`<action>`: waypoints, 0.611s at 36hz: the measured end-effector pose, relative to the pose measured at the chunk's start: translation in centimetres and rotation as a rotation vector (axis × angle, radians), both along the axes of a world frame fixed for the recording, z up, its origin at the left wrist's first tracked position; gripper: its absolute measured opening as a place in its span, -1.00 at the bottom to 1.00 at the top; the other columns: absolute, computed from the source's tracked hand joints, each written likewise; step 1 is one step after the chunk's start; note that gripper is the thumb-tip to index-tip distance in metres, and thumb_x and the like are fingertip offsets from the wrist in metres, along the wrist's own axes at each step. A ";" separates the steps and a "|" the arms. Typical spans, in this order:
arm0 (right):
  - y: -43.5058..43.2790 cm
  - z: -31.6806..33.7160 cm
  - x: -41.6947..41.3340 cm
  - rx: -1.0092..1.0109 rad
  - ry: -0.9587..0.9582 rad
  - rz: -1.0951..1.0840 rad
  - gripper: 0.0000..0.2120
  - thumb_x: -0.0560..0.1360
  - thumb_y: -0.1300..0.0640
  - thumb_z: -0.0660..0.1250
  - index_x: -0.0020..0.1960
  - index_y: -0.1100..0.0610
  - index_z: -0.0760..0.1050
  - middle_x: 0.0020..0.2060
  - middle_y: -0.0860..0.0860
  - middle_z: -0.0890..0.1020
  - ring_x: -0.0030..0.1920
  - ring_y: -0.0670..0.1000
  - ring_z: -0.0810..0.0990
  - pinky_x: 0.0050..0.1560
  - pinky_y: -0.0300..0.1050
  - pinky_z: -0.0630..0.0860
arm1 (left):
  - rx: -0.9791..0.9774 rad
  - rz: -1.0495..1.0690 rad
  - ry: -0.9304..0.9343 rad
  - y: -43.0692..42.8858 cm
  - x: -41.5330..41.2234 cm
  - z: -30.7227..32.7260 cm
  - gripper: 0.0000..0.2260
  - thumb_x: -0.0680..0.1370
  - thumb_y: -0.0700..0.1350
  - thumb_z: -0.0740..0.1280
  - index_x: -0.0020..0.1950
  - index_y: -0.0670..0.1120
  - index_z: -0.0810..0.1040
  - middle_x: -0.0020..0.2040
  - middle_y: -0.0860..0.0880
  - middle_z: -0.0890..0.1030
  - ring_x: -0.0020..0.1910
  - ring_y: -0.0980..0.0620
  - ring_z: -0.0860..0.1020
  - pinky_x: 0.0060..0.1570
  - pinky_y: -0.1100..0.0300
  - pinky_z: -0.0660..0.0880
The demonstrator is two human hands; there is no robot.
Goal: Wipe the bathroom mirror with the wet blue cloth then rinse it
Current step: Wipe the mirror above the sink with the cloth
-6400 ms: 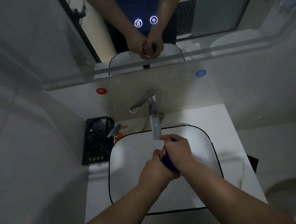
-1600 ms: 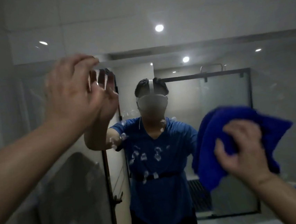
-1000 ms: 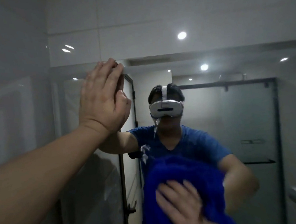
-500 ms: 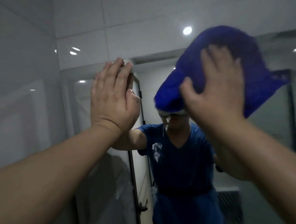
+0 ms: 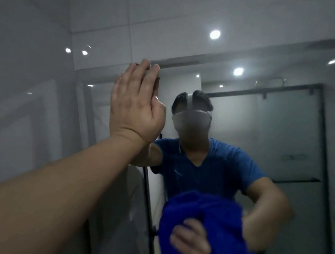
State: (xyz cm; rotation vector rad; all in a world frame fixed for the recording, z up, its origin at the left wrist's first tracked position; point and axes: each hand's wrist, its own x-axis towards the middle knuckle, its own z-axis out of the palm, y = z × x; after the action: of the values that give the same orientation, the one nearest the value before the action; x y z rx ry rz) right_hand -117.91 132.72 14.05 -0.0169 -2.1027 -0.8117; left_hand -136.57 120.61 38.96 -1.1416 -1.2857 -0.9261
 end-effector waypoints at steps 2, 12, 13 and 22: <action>1.0 2.7 1.8 -0.102 0.069 0.047 -0.01 0.48 -0.31 0.42 0.76 -0.08 0.05 0.76 -0.07 0.00 0.75 0.03 0.01 0.61 0.13 0.16 | -0.002 -0.003 0.000 0.1 -0.1 0.0 -0.38 0.59 -0.01 0.17 0.68 -0.03 0.32 0.70 -0.06 0.30 0.70 -0.11 0.20 0.67 -0.21 0.13; -1.3 24.3 1.3 -0.503 0.954 -0.048 -0.35 0.56 -0.10 0.23 0.59 0.13 0.39 0.61 0.07 0.40 0.67 0.13 0.26 0.71 0.23 0.06 | 0.005 -0.004 0.001 0.0 0.0 -0.2 -0.40 0.59 -0.05 0.19 0.67 -0.04 0.35 0.69 -0.06 0.32 0.70 -0.13 0.22 0.66 -0.21 0.15; -2.0 23.9 0.0 -0.503 0.958 -0.043 -0.34 0.55 -0.10 0.23 0.59 0.14 0.40 0.61 0.09 0.41 0.66 0.15 0.27 0.71 0.23 0.07 | 0.004 0.001 0.001 0.0 -0.1 -0.2 -0.40 0.59 -0.05 0.19 0.67 -0.04 0.35 0.69 -0.07 0.33 0.70 -0.13 0.23 0.65 -0.22 0.16; -6.1 3.9 -7.1 -0.289 0.240 0.077 -0.24 0.38 -0.16 0.41 0.55 0.05 0.52 0.54 0.04 0.52 0.62 0.12 0.36 0.66 0.21 0.20 | -0.056 0.005 -0.015 -0.4 -0.1 0.0 -0.39 0.59 -0.03 0.19 0.68 -0.01 0.32 0.70 -0.05 0.29 0.71 -0.13 0.20 0.66 -0.23 0.16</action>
State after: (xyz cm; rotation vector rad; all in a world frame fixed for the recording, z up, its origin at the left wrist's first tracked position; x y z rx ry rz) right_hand -125.00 126.66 17.97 -0.1782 -1.9615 -0.4319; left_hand -136.62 120.20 38.97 -1.1763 -1.3335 -0.9011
